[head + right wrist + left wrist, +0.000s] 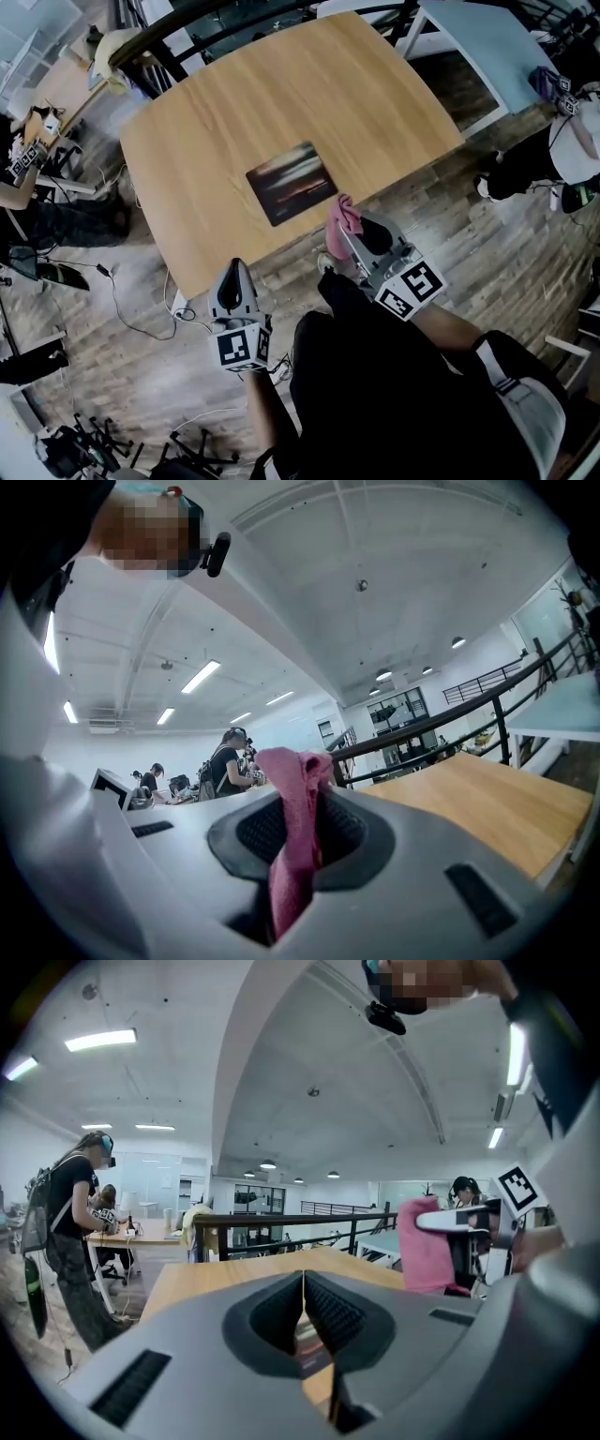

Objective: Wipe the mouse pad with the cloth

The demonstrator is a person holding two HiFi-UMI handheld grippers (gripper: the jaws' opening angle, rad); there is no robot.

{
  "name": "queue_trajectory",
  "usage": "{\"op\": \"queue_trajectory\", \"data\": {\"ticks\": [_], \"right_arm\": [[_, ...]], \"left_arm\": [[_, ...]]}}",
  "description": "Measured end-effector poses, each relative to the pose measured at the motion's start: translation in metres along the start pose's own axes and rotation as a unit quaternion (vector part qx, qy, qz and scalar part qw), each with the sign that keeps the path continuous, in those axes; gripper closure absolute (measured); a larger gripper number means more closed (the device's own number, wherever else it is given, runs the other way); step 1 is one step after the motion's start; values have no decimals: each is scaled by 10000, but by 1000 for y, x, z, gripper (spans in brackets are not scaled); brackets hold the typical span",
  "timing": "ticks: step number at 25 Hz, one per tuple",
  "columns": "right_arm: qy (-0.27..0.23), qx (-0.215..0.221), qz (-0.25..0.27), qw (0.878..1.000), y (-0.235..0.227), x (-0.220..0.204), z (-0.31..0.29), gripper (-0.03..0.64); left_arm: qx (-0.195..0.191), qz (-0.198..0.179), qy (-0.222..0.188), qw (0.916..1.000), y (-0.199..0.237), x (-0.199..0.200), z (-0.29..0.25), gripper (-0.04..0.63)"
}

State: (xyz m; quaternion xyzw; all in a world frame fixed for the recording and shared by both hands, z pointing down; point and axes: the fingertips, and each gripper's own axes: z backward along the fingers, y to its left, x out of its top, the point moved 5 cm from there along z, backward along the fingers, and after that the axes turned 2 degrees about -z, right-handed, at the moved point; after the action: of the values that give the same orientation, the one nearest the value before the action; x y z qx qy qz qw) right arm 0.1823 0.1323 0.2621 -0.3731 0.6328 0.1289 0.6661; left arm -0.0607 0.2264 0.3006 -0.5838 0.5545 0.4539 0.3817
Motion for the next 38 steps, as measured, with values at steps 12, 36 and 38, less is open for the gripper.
{"op": "queue_trajectory", "data": {"ticks": [12,36,38], "right_arm": [[186,-87,42,9998,-39,-8,-61,554],[1772,-596,1580,9696,-105,-144,-217,554],[2019,-586,1794,9610,-111,-161,-229,554]], "left_arm": [[-178,-605,1568,9856,49,-35,-116,571],[-1686,-443,3183,9318,104,-172,-317,571],[-1777,-514,3265,9269,105,-176,-324,571]]}}
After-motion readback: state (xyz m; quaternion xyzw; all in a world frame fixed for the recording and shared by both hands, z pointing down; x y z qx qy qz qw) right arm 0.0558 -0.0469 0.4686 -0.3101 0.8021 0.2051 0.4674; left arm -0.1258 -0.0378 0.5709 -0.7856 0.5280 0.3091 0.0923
